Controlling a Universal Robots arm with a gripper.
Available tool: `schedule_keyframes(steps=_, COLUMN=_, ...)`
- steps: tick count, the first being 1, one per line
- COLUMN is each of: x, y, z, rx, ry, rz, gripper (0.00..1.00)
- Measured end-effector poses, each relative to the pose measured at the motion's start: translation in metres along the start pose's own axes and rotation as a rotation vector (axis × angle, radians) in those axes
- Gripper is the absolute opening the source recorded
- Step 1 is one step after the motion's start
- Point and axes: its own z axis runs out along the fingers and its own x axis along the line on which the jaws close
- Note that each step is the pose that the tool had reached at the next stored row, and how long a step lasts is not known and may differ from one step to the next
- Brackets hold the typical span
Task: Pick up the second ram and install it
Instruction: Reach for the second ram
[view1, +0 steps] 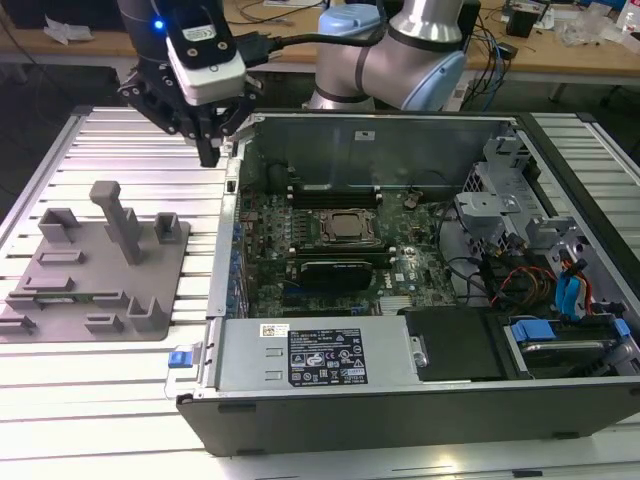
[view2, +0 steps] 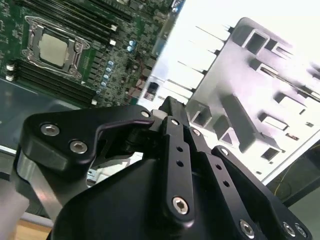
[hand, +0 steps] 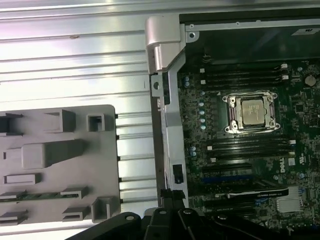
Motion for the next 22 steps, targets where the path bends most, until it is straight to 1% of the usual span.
schedule_keyframes(steps=2, x=0.0147, y=-0.0011, z=0.0002, rx=-0.0002, ry=-0.0011, rz=0.000, gripper=0.08)
schedule_keyframes(steps=4, x=0.0220, y=-0.0017, z=0.0003, rx=-0.0003, ry=-0.0017, rz=0.000, gripper=0.08)
schedule_keyframes(steps=5, x=0.0275, y=-0.0021, z=0.0003, rx=-0.0002, ry=-0.0021, rz=0.000, gripper=0.08)
schedule_keyframes(steps=6, x=0.0301, y=-0.0023, z=0.0004, rx=-0.0003, ry=-0.0024, rz=0.000, gripper=0.08)
schedule_keyframes(steps=8, x=0.0409, y=-0.0031, z=0.0010, rx=-0.0003, ry=-0.0030, rz=0.000, gripper=0.08)
schedule_keyframes(steps=10, x=0.0463, y=-0.0037, z=0.0045, rx=-0.0004, ry=-0.0032, rz=0.000, gripper=0.08)
schedule_keyframes(steps=11, x=0.0478, y=-0.0039, z=0.0062, rx=-0.0003, ry=-0.0030, rz=0.000, gripper=0.08)
schedule_keyframes(steps=12, x=0.0528, y=-0.0044, z=0.0087, rx=-0.0003, ry=-0.0031, rz=0.000, gripper=0.08)
schedule_keyframes(steps=13, x=0.0576, y=-0.0048, z=0.0097, rx=-0.0002, ry=-0.0031, rz=0.000, gripper=0.08)
schedule_keyframes(steps=15, x=0.0629, y=-0.0053, z=0.0110, rx=-0.0003, ry=-0.0031, rz=0.000, gripper=0.08)
schedule_keyframes(steps=16, x=0.0680, y=-0.0057, z=0.0129, rx=-0.0003, ry=-0.0031, rz=0.000, gripper=0.08)
schedule_keyframes(steps=18, x=0.0728, y=-0.0062, z=0.0143, rx=-0.0002, ry=-0.0030, rz=0.000, gripper=0.08)
schedule_keyframes(steps=19, x=0.0772, y=-0.0065, z=0.0160, rx=-0.0003, ry=-0.0031, rz=0.000, gripper=0.08)
schedule_keyframes(steps=20, x=0.0840, y=-0.0072, z=0.0185, rx=-0.0002, ry=-0.0030, rz=0.000, gripper=0.08)
schedule_keyframes(steps=22, x=0.0901, y=-0.0079, z=0.0205, rx=-0.0003, ry=-0.0031, rz=0.000, gripper=0.08)
